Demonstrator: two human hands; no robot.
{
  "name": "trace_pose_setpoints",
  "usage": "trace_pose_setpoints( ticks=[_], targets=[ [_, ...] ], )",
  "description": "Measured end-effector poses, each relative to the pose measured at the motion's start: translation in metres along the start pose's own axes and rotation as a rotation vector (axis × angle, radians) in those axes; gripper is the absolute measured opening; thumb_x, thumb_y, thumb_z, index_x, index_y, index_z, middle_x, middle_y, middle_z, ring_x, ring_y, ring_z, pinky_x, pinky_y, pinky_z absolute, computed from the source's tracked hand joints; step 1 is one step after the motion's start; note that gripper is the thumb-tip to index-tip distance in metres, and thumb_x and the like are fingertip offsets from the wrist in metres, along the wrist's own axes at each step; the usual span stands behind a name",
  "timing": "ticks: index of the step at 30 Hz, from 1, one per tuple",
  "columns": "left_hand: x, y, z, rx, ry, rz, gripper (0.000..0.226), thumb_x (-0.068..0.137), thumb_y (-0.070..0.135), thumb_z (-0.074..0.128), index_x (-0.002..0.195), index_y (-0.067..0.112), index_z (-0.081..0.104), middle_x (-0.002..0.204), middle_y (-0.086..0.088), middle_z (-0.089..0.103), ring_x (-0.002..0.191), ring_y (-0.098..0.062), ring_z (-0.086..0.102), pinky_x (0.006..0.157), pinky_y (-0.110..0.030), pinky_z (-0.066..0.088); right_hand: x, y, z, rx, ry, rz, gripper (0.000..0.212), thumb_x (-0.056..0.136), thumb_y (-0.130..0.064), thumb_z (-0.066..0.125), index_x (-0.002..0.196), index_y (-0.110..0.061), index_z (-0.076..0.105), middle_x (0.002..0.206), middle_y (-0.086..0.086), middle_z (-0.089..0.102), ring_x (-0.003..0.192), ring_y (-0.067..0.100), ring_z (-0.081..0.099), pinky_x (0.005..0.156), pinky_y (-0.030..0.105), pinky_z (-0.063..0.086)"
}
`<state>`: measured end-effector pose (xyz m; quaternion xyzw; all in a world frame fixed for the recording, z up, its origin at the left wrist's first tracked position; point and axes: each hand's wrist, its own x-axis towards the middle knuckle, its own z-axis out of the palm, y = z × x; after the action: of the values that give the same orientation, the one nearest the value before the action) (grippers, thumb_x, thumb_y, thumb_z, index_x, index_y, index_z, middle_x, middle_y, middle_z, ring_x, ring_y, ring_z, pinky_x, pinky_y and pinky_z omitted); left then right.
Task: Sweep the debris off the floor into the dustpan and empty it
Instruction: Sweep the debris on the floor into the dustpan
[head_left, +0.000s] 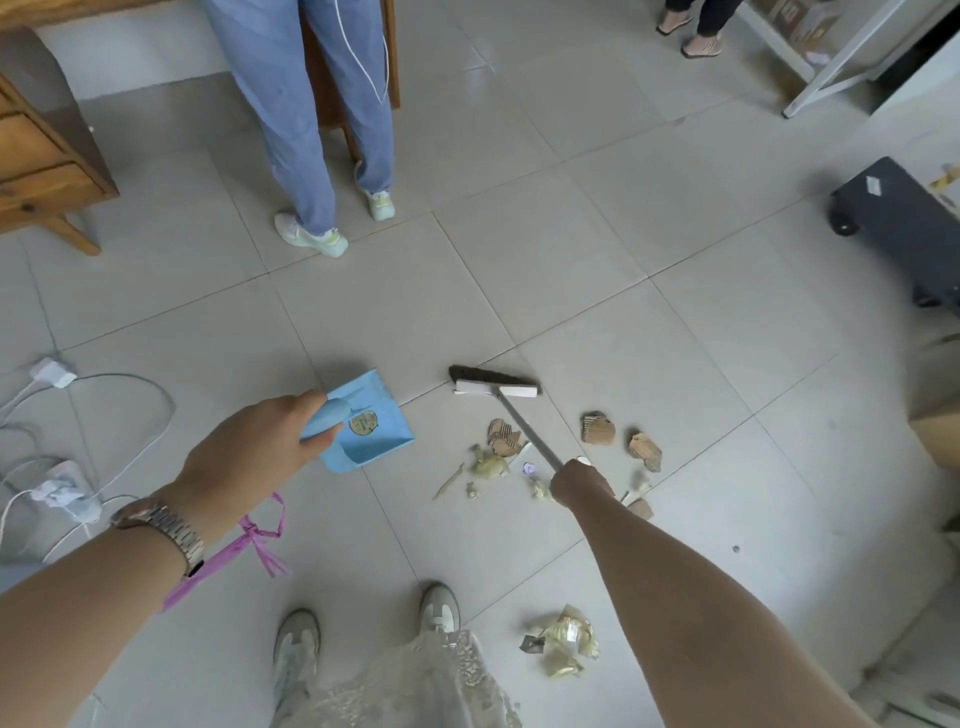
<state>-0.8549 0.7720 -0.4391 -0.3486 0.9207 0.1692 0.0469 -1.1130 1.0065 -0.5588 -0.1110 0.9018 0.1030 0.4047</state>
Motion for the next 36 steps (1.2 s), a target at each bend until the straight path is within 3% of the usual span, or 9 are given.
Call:
trace_pose_setpoints(
  ticks=[7, 10, 13, 16, 22, 25, 27, 32, 36],
  targets=[
    [0.028, 0.006, -0.004, -0.036, -0.054, 0.130, 0.023, 0.089, 0.036, 0.055, 0.094, 0.013, 0.055, 0.067, -0.006, 0.056, 0.060, -0.030, 0.053, 0.048, -0.031, 0.034, -0.033, 0.036, 0.038, 0.043, -0.069, 0.097, 0.043, 0.089, -0.012, 0.041, 0.131, -0.010, 0.053, 0.080, -0.002, 0.052, 0.072, 0.018, 0.056, 0.063, 0.027, 0.046],
    [0.033, 0.008, -0.012, -0.035, -0.088, 0.198, 0.024, 0.090, 0.037, 0.055, 0.093, 0.012, 0.054, 0.064, -0.003, 0.052, 0.059, -0.029, 0.051, 0.047, -0.030, 0.032, -0.055, 0.032, 0.061, 0.102, -0.109, 0.129, 0.044, 0.089, -0.011, 0.040, 0.131, -0.010, 0.051, 0.098, 0.002, 0.061, 0.085, 0.022, 0.060, 0.069, 0.027, 0.047],
    [0.034, 0.005, -0.023, -0.022, -0.102, 0.254, 0.026, 0.090, 0.039, 0.054, 0.094, 0.013, 0.054, 0.066, -0.004, 0.054, 0.060, -0.030, 0.053, 0.050, -0.032, 0.039, -0.074, 0.024, 0.085, 0.169, -0.133, 0.156, 0.045, 0.088, -0.011, 0.039, 0.132, -0.011, 0.051, 0.109, 0.003, 0.062, 0.082, 0.021, 0.055, 0.071, 0.027, 0.047],
    [0.037, 0.007, -0.033, 0.006, -0.117, 0.313, 0.024, 0.090, 0.037, 0.055, 0.097, 0.014, 0.054, 0.070, -0.003, 0.055, 0.061, -0.027, 0.050, 0.050, -0.031, 0.037, -0.090, 0.018, 0.097, 0.225, -0.147, 0.181, 0.044, 0.088, -0.013, 0.039, 0.130, -0.010, 0.052, 0.088, -0.001, 0.055, 0.073, 0.017, 0.055, 0.068, 0.026, 0.048],
    [0.054, 0.035, -0.051, 0.008, -0.144, 0.386, 0.024, 0.091, 0.038, 0.051, 0.098, 0.015, 0.053, 0.077, -0.005, 0.059, 0.067, -0.028, 0.054, 0.055, -0.033, 0.044, -0.104, 0.033, 0.069, 0.450, -0.107, 0.270, 0.028, 0.089, -0.007, 0.037, 0.112, -0.002, 0.051, 0.069, 0.007, 0.053, 0.053, 0.021, 0.052, 0.054, 0.030, 0.048],
    [0.069, 0.058, -0.052, 0.032, -0.131, 0.421, 0.027, 0.091, 0.040, 0.051, 0.094, 0.013, 0.052, 0.074, -0.005, 0.058, 0.066, -0.030, 0.054, 0.054, -0.033, 0.045, -0.099, 0.052, 0.052, 0.584, -0.099, 0.326, 0.035, 0.091, -0.004, 0.033, 0.124, 0.005, 0.040, 0.064, 0.011, 0.050, 0.049, 0.021, 0.048, 0.045, 0.029, 0.042],
    [0.082, 0.079, -0.047, 0.041, -0.123, 0.444, 0.027, 0.091, 0.041, 0.052, 0.092, 0.014, 0.051, 0.071, -0.005, 0.056, 0.062, -0.030, 0.052, 0.051, -0.033, 0.041, -0.088, 0.069, 0.034, 0.717, -0.057, 0.368, 0.031, 0.091, -0.005, 0.032, 0.119, 0.003, 0.044, 0.062, 0.011, 0.045, 0.047, 0.018, 0.042, 0.041, 0.024, 0.035],
    [0.122, 0.142, -0.019, 0.059, -0.102, 0.507, 0.025, 0.091, 0.039, 0.055, 0.096, 0.015, 0.054, 0.066, -0.004, 0.052, 0.057, -0.029, 0.046, 0.048, -0.030, 0.037, -0.035, 0.124, -0.021, 1.190, 0.014, 0.493, 0.012, 0.087, -0.005, 0.036, 0.094, -0.009, 0.044, 0.070, 0.006, 0.039, 0.052, 0.015, 0.035, 0.038, 0.013, 0.030],
    [0.146, 0.193, 0.008, 0.097, -0.134, 0.569, 0.025, 0.092, 0.040, 0.052, 0.088, 0.016, 0.049, 0.069, -0.009, 0.058, 0.057, -0.032, 0.047, 0.049, -0.034, 0.042, 0.009, 0.166, -0.044, 1.160, 0.014, 0.527, 0.011, 0.090, -0.006, 0.033, 0.082, -0.003, 0.040, 0.067, 0.012, 0.049, 0.045, 0.016, 0.041, 0.046, 0.020, 0.028]
  ],
)
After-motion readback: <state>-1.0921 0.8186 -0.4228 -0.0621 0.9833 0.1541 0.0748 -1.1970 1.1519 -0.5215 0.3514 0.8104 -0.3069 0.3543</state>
